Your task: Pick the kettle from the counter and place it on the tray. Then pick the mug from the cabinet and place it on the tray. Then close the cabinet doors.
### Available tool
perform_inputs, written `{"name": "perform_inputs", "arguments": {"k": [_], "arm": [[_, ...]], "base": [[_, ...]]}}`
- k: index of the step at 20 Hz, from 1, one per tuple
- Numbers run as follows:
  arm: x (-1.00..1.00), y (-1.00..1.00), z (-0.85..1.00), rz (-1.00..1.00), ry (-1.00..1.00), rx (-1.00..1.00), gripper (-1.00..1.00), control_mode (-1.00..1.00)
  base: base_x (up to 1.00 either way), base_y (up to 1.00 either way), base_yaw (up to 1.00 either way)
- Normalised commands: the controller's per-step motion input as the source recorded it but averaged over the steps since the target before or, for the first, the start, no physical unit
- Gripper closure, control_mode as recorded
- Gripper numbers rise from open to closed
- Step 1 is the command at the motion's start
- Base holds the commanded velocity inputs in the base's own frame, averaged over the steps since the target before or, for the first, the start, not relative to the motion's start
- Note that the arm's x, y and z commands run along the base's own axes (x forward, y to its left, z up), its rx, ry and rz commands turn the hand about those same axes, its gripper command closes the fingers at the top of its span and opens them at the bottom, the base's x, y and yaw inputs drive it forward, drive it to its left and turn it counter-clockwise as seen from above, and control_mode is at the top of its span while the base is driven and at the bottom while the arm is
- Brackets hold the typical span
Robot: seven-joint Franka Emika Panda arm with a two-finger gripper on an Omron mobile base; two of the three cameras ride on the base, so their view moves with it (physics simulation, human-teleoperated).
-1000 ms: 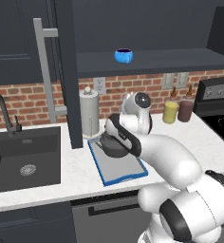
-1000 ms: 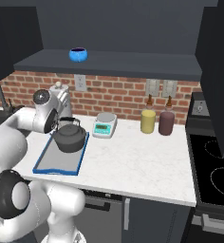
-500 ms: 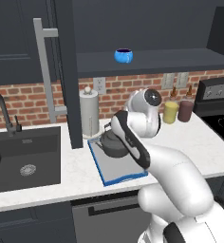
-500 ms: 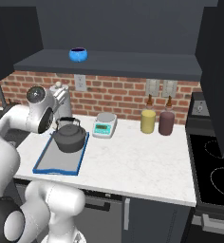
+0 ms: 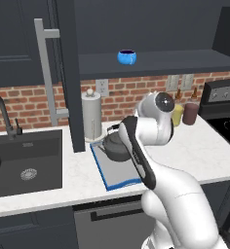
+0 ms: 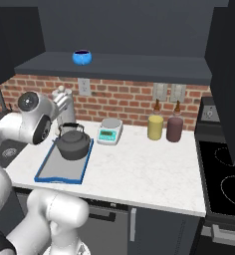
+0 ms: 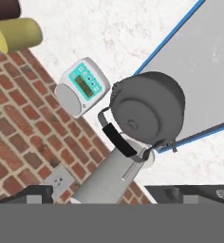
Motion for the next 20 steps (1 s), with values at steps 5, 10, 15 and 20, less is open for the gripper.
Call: {"name": "perform_inputs", "arguments": {"k": [5, 10, 15, 20], "arm": [[-0.33, -0.08, 0.17, -0.01, 0.0, 0.03, -1.0, -1.0], [-0.52, -0.1, 0.21, 0.25, 0.0, -0.08, -1.0, -1.0], [-0.5, -0.1, 0.28, 0.31, 0.0, -0.18, -1.0, -1.0], [-0.52, -0.04, 0.32, 0.35, 0.0, -0.37, -1.0, -1.0]], "base": [[0.0, 0.0, 0.0], [0.0, 0.0, 0.0], [0.0, 0.0, 0.0], [0.0, 0.0, 0.0]]}}
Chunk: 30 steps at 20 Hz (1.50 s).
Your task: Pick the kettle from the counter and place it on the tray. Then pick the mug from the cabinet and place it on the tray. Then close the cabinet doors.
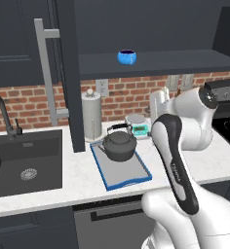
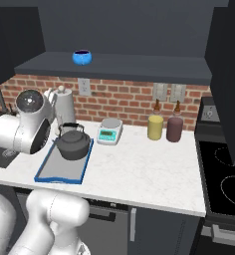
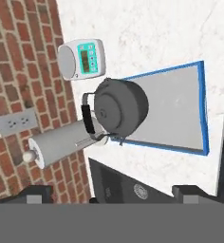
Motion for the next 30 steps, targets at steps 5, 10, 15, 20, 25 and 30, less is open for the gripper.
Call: {"name": "perform_inputs", "arguments": {"k": [5, 10, 15, 20, 25, 30], "arm": [[-0.44, -0.01, 0.35, 0.27, 0.0, -0.55, -1.0, -1.0], [-0.13, -0.12, 0.32, 0.24, -0.12, -0.6, -1.0, -1.0], [-0.09, -0.21, 0.34, 0.39, -0.26, -0.49, -1.0, -1.0], [-0.11, -0.18, 0.29, 0.43, -0.25, -0.44, -1.0, -1.0], [0.0, -0.2, 0.39, 0.22, -0.03, -0.17, -1.0, -1.0], [0.0, -0.17, 0.48, 0.12, -0.01, -0.09, -1.0, -1.0]], "base": [[0.0, 0.0, 0.0], [0.0, 0.0, 0.0], [0.0, 0.0, 0.0], [0.0, 0.0, 0.0], [0.0, 0.0, 0.0], [0.0, 0.0, 0.0]]}}
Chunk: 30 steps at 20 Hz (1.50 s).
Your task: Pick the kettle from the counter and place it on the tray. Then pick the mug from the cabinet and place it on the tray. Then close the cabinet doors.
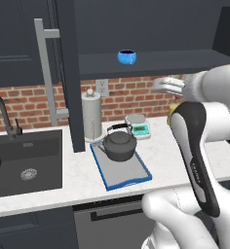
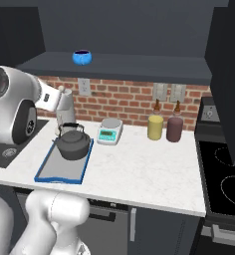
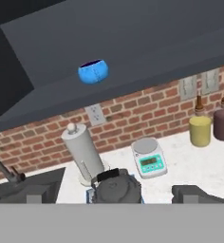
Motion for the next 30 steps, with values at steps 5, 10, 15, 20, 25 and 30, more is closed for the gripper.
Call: {"name": "perform_inputs", "arguments": {"k": [5, 10, 15, 20, 25, 30], "arm": [[0.0, -0.07, 0.51, 0.01, 0.0, -0.11, -1.0, -1.0], [0.11, 0.0, 0.41, 0.01, -0.08, -0.05, -1.0, -1.0], [0.3, -0.03, 0.07, 0.11, -0.04, -0.04, -1.0, -1.0], [0.5, -0.03, -0.05, 0.18, 0.01, -0.01, -1.0, -1.0], [0.6, 0.0, 0.0, 0.12, 0.0, -0.02, -1.0, -1.0], [0.58, 0.01, -0.04, 0.04, 0.03, -0.06, -1.0, -1.0]], "base": [[0.0, 0.0, 0.0], [0.0, 0.0, 0.0], [0.0, 0.0, 0.0], [0.0, 0.0, 0.0], [0.0, 0.0, 0.0], [0.0, 0.0, 0.0]]}}
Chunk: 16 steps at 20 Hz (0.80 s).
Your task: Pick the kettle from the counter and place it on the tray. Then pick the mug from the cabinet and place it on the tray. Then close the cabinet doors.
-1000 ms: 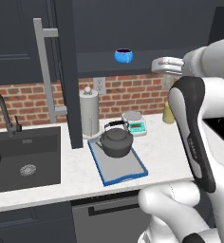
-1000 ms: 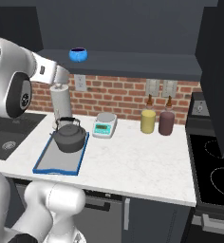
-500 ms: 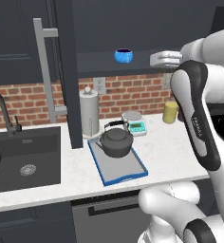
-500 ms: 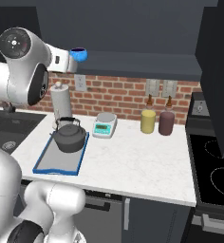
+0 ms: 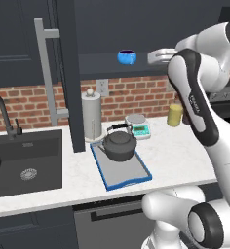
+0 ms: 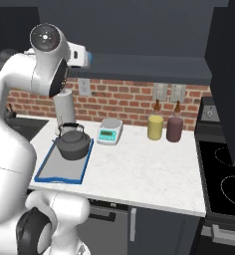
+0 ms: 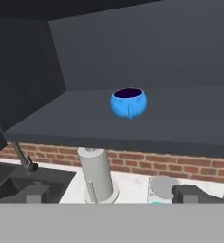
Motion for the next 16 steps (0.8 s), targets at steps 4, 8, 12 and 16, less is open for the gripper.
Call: {"name": "perform_inputs", "arguments": {"k": [4, 8, 12, 16], "arm": [[0.49, 0.09, -0.29, 0.03, 0.06, -0.08, -1.0, -1.0], [0.45, 0.15, -0.34, 0.01, 0.09, -0.04, -1.0, -1.0], [0.44, 0.09, -0.27, 0.0, 0.03, 0.0, -1.0, -1.0], [0.53, 0.02, -0.02, 0.0, 0.0, 0.0, -1.0, -1.0]], "base": [[0.0, 0.0, 0.0], [0.0, 0.0, 0.0], [0.0, 0.0, 0.0], [0.0, 0.0, 0.0]]}}
